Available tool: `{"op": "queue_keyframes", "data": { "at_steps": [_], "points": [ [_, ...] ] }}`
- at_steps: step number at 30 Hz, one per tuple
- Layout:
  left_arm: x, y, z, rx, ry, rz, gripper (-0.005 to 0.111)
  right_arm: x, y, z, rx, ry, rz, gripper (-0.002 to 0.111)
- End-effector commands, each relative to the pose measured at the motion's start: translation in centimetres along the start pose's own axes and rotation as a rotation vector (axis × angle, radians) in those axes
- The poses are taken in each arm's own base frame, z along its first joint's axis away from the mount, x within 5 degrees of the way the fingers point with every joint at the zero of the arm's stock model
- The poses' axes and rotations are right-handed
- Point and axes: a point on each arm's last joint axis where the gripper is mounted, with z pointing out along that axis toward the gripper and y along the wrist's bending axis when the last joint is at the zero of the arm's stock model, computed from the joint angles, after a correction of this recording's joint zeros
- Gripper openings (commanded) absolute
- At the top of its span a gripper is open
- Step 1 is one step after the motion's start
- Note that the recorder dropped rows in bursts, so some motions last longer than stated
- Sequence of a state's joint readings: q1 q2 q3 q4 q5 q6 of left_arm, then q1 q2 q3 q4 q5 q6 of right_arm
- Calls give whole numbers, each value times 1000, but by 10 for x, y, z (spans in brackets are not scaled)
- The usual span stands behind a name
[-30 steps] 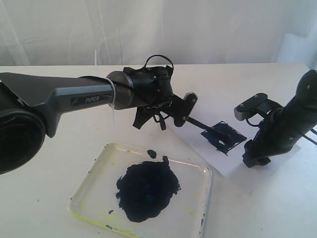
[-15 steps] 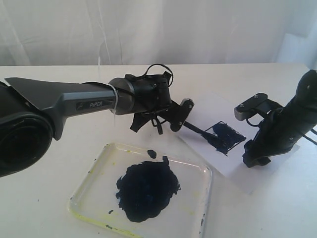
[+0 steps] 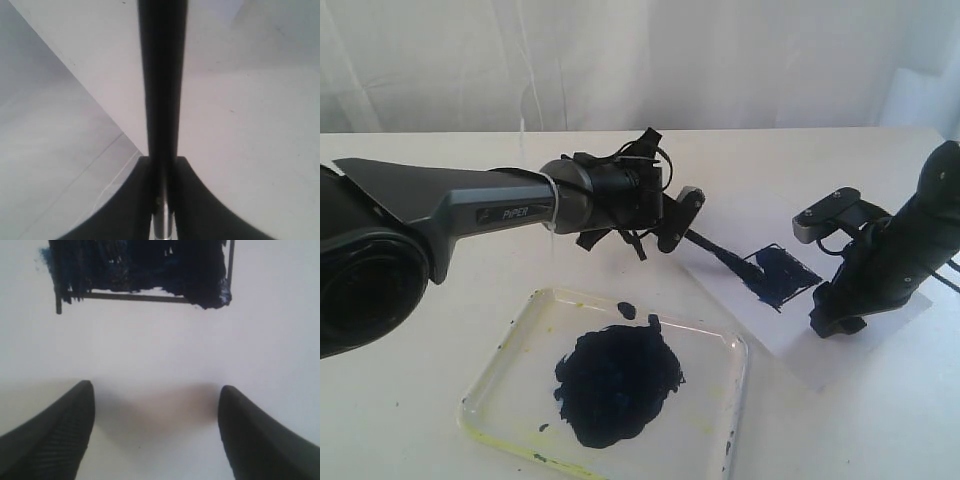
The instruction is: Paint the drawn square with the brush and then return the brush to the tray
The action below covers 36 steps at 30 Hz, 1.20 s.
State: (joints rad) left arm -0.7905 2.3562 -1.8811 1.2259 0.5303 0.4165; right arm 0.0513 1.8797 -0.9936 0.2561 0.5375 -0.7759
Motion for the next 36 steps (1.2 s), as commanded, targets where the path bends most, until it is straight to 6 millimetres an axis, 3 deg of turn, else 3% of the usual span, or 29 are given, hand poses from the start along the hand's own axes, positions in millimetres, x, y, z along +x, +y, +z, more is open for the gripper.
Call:
{"op": "queue_keyframes", "data": {
  "at_steps": [1,11,21,36],
  "points": [
    [5,4,-1,-19,31,1,0,5,0,6,-7,32,-22,66],
    [21,0,6,13,86,-29,0,5,0,6,-7,32,-22,66],
    [4,6,-1,-42,-3,-105,0,5,0,6,-5,30,-22,66],
    [12,8,2,-59,33,-100,0,5,0,6,-8,34,-89,66]
  ]
}}
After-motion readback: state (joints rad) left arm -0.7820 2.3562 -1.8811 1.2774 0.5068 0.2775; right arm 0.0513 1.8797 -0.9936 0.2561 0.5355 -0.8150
